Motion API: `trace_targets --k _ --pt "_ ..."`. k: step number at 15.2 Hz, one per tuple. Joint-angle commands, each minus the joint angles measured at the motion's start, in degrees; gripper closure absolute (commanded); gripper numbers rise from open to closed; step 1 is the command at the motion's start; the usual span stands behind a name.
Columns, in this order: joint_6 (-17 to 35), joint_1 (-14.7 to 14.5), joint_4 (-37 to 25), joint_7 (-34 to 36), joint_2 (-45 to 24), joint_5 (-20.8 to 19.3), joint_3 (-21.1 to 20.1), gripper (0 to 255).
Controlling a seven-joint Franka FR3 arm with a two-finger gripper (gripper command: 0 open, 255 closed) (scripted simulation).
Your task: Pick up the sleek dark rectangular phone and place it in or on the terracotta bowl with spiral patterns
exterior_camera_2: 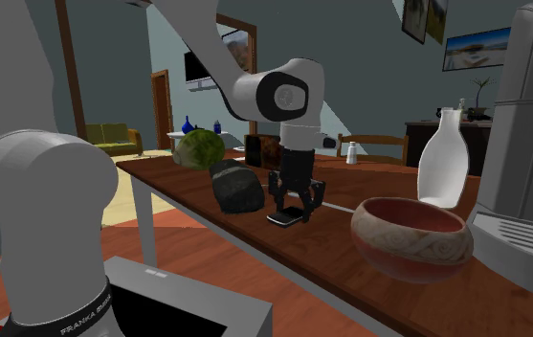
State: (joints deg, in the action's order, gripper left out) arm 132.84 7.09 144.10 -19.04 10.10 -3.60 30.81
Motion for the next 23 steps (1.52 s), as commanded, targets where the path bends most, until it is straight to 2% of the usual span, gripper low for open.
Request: trace_targets --k 1,11,23 --pt "0.0 0.0 0.1 0.0 -0.1 0.0 0.0 255" --pt "-8.8 0.7 -3.5 2.4 5.6 -2.5 -1.5 255" --pt "-18.8 1.1 -9.4 3.9 10.0 -3.5 -3.3 255"
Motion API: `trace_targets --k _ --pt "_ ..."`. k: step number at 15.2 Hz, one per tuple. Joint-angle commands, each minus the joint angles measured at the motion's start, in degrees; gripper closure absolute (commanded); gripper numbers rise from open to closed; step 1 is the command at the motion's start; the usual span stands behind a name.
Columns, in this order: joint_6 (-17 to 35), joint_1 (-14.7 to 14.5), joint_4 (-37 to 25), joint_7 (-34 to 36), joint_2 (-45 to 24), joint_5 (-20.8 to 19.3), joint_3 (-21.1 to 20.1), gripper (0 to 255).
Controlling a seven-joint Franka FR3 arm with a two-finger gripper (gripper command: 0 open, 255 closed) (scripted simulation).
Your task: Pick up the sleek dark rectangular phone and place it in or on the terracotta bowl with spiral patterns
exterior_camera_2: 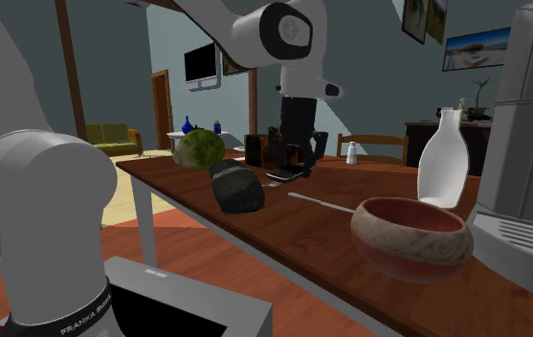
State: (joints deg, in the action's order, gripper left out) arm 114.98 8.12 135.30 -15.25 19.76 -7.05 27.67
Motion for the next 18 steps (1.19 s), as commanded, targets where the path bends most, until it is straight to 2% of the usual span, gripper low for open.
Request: trace_targets --k 1,11,18 --pt "-1.8 0.0 -1.2 0.2 0.6 -0.1 -0.3 255" --pt "-9.6 -0.1 -7.3 0.8 2.4 -0.1 -1.5 255" --pt "-10.4 2.8 -12.2 -9.9 -1.3 -1.2 6.2 255"
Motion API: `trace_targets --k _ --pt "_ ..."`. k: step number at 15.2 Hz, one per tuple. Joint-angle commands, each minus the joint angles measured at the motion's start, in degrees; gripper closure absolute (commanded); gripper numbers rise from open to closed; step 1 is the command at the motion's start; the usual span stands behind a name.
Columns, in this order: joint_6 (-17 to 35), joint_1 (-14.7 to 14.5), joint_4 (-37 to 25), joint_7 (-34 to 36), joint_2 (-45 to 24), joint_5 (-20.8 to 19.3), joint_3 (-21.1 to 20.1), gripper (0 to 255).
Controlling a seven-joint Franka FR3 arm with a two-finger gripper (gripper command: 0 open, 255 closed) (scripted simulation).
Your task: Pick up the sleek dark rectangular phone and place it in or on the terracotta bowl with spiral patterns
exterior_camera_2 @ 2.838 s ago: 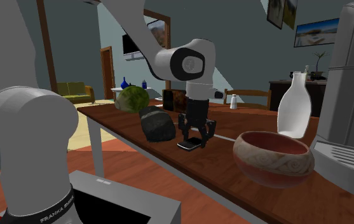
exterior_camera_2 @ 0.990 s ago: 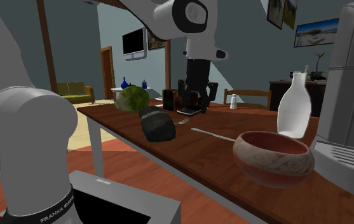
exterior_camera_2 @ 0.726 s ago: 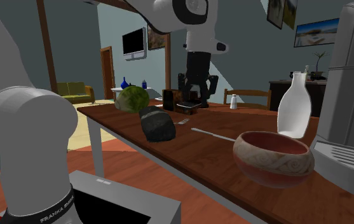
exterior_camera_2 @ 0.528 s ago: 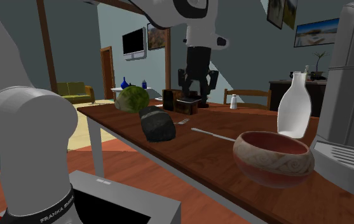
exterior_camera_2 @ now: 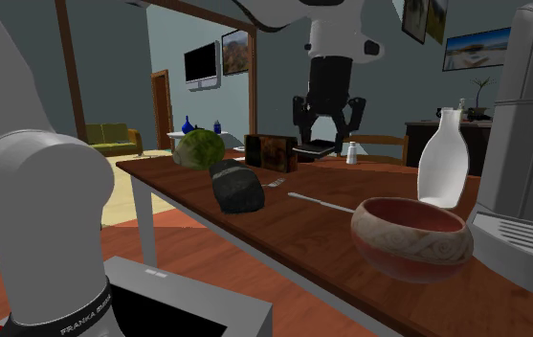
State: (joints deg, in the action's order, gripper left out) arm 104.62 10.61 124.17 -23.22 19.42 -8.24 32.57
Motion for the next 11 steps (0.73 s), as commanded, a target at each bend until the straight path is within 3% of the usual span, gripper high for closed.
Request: trace_targets --k 1,6,11 --pt "-0.1 0.7 -2.0 -3.5 -1.8 0.1 2.5 255" --pt "-0.6 2.1 -7.7 -12.3 -7.3 1.8 8.6 255" --pt "-1.5 4.0 -15.0 -22.4 -15.6 6.6 14.9 255"
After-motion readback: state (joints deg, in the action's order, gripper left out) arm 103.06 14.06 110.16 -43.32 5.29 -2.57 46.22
